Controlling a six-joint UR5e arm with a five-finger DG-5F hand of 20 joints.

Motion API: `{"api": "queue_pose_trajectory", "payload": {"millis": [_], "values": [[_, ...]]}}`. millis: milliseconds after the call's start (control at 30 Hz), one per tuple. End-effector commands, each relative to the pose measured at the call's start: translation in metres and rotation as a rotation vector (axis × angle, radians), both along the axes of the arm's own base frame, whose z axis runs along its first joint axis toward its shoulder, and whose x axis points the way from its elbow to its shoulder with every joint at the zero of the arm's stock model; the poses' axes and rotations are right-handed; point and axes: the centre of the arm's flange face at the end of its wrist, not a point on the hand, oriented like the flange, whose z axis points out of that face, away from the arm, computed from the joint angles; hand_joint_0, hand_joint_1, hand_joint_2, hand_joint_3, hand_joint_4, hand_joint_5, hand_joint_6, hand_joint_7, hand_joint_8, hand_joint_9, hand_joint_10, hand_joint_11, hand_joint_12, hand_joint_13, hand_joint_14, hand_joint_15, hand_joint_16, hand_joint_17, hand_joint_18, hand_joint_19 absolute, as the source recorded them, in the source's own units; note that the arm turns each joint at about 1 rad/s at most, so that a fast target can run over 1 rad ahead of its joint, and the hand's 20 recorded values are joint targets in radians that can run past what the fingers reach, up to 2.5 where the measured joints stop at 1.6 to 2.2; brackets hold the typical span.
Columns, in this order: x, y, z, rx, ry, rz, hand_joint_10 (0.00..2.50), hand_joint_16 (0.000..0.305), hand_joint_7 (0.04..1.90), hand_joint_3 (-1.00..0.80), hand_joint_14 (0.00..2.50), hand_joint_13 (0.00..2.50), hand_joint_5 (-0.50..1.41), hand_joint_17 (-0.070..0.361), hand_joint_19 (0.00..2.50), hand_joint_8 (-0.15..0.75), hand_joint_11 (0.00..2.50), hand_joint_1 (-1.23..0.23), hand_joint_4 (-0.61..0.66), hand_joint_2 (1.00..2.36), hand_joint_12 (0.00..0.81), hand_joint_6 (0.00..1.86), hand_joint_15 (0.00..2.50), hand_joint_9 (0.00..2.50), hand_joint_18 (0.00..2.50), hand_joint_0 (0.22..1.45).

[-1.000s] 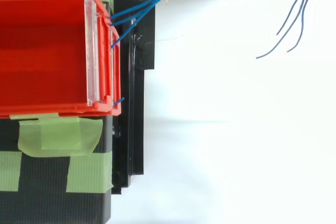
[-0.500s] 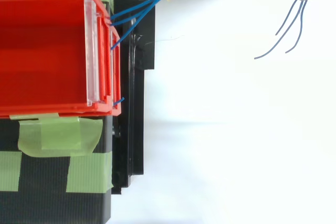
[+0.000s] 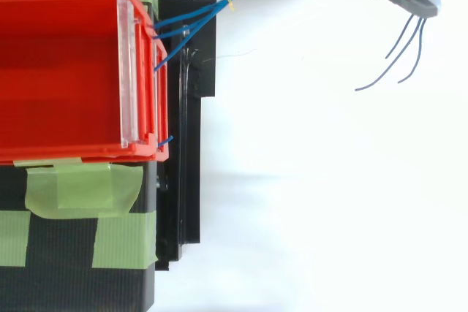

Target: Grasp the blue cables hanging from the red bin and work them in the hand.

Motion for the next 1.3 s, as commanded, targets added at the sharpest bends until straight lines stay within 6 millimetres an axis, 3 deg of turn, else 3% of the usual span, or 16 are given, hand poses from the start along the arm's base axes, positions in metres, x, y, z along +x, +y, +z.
{"api": "queue_pose_trajectory", "payload": {"millis": [0, 300, 667, 800, 1067, 1200, 1267], "values": [[0.0, 0.004, 0.0, 0.007, 0.002, 0.005, 2.5, 0.044, 1.23, -0.76, 2.5, 0.89, 0.25, 0.1, 1.61, 0.434, 2.5, -0.62, 0.29, 1.01, 0.438, 0.0, 1.36, 0.48, 1.57, 1.02], [-0.002, 0.012, -0.002, 0.027, 0.009, 0.018, 2.5, 0.045, 1.24, -0.55, 2.5, 0.88, 0.27, 0.102, 1.52, 0.428, 2.5, -0.63, 0.28, 1.02, 0.44, 0.0, 1.36, 0.49, 1.53, 1.07], [-0.006, 0.025, 0.006, 0.057, -0.011, 0.029, 2.5, 0.045, 1.24, -0.6, 2.5, 0.89, 0.26, 0.102, 1.58, 0.429, 2.5, -0.62, 0.28, 1.02, 0.44, 0.0, 1.36, 0.49, 1.56, 1.03], [-0.006, 0.03, 0.006, 0.056, -0.008, 0.036, 2.5, 0.047, 1.23, -0.73, 2.5, 0.9, 0.26, 0.106, 1.55, 0.442, 2.5, -0.61, 0.29, 1.01, 0.445, 0.0, 1.39, 0.49, 1.56, 0.94], [-0.008, 0.029, 0.005, 0.05, 0.009, 0.025, 2.5, 0.047, 1.25, -0.83, 2.5, 0.9, 0.28, 0.105, 1.51, 0.443, 2.5, -0.6, 0.3, 1.01, 0.438, 0.01, 1.36, 0.51, 1.55, 0.9], [-0.012, 0.023, 0.006, 0.048, 0.015, -0.009, 2.5, 0.046, 1.25, -0.67, 2.5, 0.91, 0.29, 0.104, 1.54, 0.444, 2.5, -0.62, 0.3, 1.01, 0.438, 0.0, 1.35, 0.53, 1.58, 0.98], [-0.006, 0.024, 0.018, 0.045, -0.006, -0.012, 2.5, 0.046, 1.25, -0.6, 2.5, 0.91, 0.29, 0.103, 1.54, 0.441, 2.5, -0.62, 0.3, 1.02, 0.439, 0.0, 1.36, 0.53, 1.58, 1.01]]}}
